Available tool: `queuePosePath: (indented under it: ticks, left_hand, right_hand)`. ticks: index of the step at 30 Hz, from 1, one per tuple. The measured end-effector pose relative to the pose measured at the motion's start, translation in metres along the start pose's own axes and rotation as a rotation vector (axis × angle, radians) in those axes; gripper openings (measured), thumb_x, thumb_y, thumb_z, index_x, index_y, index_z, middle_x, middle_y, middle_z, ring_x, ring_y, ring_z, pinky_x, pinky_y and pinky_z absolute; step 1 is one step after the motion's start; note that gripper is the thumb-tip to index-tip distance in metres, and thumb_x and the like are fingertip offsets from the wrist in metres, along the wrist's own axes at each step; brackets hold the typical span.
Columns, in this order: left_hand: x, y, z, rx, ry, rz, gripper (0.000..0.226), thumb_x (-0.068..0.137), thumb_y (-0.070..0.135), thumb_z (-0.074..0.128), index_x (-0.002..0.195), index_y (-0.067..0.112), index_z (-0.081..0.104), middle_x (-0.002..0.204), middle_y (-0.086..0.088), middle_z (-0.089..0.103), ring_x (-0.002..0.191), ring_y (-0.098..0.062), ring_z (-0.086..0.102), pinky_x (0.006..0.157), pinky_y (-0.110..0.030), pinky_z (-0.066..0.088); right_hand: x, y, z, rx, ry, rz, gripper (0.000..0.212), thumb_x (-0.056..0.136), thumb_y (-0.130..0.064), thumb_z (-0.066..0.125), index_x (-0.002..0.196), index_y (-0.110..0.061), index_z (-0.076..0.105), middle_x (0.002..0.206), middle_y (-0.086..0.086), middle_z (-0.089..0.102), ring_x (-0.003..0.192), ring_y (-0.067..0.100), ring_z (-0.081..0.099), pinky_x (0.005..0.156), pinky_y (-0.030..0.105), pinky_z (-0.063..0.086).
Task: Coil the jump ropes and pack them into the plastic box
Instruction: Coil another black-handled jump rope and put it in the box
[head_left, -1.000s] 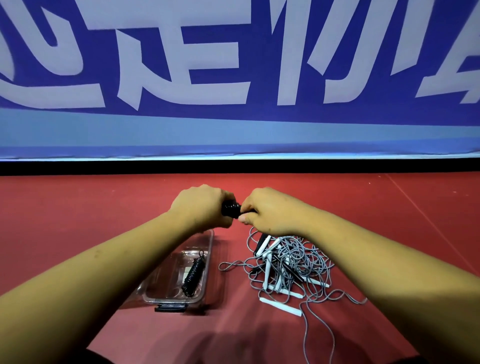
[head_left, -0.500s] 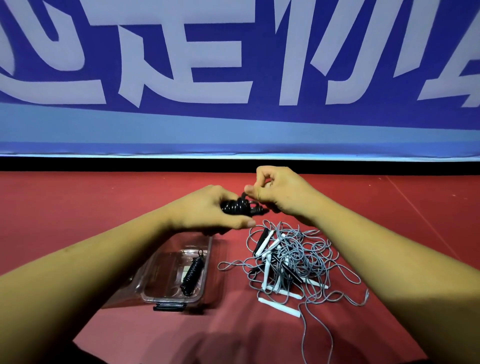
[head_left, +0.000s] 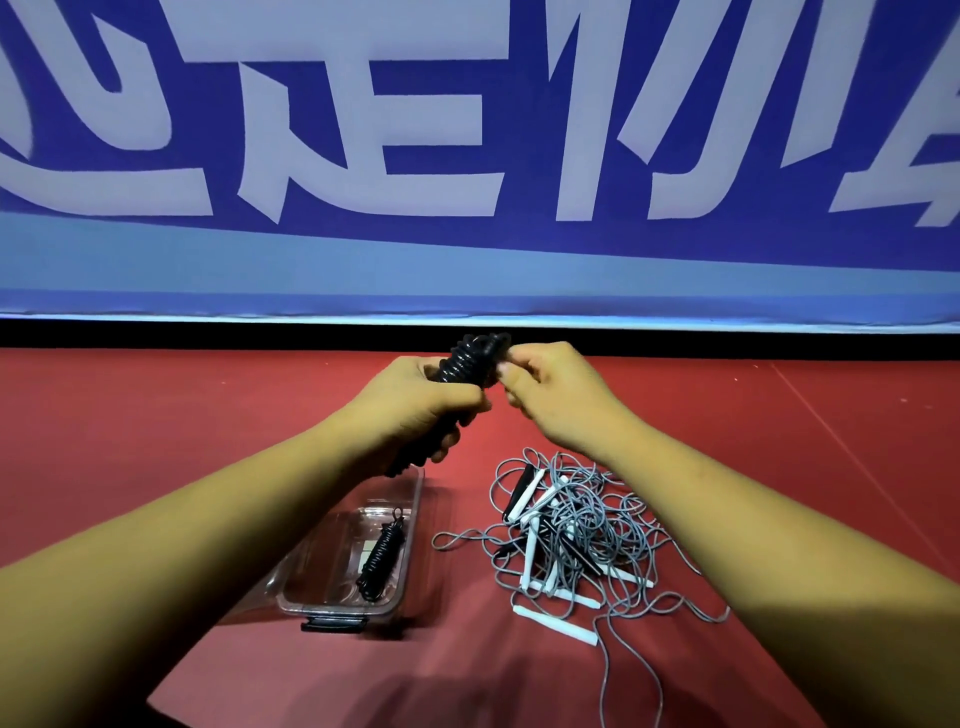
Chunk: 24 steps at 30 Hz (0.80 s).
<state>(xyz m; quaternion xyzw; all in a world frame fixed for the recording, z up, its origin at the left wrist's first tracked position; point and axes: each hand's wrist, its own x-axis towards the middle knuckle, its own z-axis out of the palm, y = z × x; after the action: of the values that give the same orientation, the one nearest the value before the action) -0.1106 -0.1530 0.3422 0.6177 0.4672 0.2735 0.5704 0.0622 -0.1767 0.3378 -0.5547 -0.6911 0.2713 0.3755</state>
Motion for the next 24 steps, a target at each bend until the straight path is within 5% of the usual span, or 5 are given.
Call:
queuePosePath:
  ticks: [5,12,17,21,24]
  left_hand:
    - [0.001,-0.003,0.002,-0.081,0.092,-0.116,0.011,0.08,0.007,0.069,0.074,0.01,0.06,0.063,-0.013,0.048,0.041,-0.018,0.04,0.045,-0.022,0.033]
    - [0.006,-0.006,0.005,-0.042,-0.066,-0.33,0.004,0.087,0.008,0.063,0.089,0.009,0.059,0.062,-0.004,0.053,0.041,-0.016,0.045,0.04,-0.02,0.037]
    - [0.007,-0.013,-0.005,0.152,-0.249,-0.572,0.022,0.089,0.013,0.059,0.069,0.009,0.053,0.054,-0.003,0.049,0.039,-0.014,0.045,0.042,-0.019,0.041]
    - [0.005,-0.014,-0.008,0.438,-0.198,-0.345,0.011,0.084,0.006,0.066,0.088,0.013,0.059,0.053,-0.002,0.055,0.039,-0.014,0.049,0.039,-0.018,0.041]
    - [0.005,-0.015,-0.009,1.087,-0.11,0.023,0.017,0.08,0.025,0.068,0.096,0.024,0.062,0.072,0.001,0.063,0.063,-0.019,0.063,0.052,-0.021,0.04]
  right_hand:
    - [-0.003,0.002,0.019,-0.265,0.004,-0.044,0.026,0.095,-0.015,0.046,0.07,-0.013,0.053,0.061,0.004,0.051,0.061,0.025,0.048,0.055,0.033,0.031]
    - [-0.014,-0.007,0.015,-0.926,-0.042,-0.125,0.019,0.099,-0.018,0.046,0.112,-0.014,0.06,0.11,0.009,0.059,0.099,0.033,0.061,0.071,0.036,0.038]
    - [-0.014,0.0,0.018,-0.86,-0.218,-0.317,0.028,0.094,-0.013,0.05,0.119,-0.01,0.063,0.134,0.001,0.048,0.116,0.026,0.05,0.097,0.036,0.038]
    - [-0.017,0.002,0.022,-0.973,-0.419,-0.31,0.018,0.092,-0.018,0.054,0.102,-0.009,0.066,0.108,0.007,0.061,0.093,0.032,0.063,0.078,0.04,0.052]
    - [-0.013,0.003,0.021,-0.789,-0.452,-0.178,0.023,0.097,-0.023,0.05,0.087,-0.01,0.066,0.093,0.013,0.068,0.081,0.031,0.065,0.071,0.035,0.053]
